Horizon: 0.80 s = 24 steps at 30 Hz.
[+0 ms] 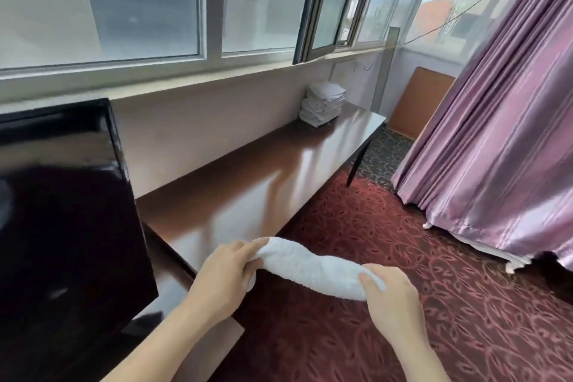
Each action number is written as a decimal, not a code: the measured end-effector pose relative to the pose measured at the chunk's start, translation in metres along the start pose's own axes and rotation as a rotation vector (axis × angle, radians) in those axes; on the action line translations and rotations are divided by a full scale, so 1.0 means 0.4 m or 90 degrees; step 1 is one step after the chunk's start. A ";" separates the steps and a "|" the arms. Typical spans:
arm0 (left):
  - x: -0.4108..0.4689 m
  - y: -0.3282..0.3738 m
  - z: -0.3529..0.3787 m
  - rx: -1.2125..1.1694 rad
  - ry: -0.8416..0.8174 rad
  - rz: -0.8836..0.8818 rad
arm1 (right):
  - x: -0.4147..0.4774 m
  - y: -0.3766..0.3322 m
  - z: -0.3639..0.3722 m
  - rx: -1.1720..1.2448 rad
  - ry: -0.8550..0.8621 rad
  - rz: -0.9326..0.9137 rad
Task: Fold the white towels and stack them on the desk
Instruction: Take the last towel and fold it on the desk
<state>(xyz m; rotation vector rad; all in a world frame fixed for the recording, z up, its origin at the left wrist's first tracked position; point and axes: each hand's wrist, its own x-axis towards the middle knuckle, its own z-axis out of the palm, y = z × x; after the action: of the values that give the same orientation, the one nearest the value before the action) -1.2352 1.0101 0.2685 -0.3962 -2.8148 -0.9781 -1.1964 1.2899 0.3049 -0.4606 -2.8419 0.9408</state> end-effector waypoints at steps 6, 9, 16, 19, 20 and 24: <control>0.288 -0.039 0.098 0.062 0.009 -0.041 | 0.354 0.027 0.052 0.048 -0.001 -0.002; 0.412 -0.047 0.138 0.097 0.028 -0.085 | 0.545 0.027 0.083 0.055 -0.051 -0.051; 0.642 -0.025 0.192 0.096 0.100 -0.220 | 0.954 -0.021 0.126 0.021 -0.173 -0.161; 0.728 -0.035 0.204 0.113 0.154 -0.257 | 1.097 -0.079 0.162 0.019 -0.197 -0.223; 0.763 -0.048 0.206 0.115 0.172 -0.278 | 1.139 -0.100 0.177 0.015 -0.202 -0.247; 0.896 -0.127 0.238 0.119 0.237 -0.316 | 1.307 -0.166 0.251 -0.040 -0.233 -0.310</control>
<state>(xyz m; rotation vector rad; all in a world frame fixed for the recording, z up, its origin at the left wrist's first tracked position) -1.5965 1.1036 0.2404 0.4807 -2.6605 -0.7472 -1.7284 1.3498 0.2701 0.4343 -3.0715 0.9076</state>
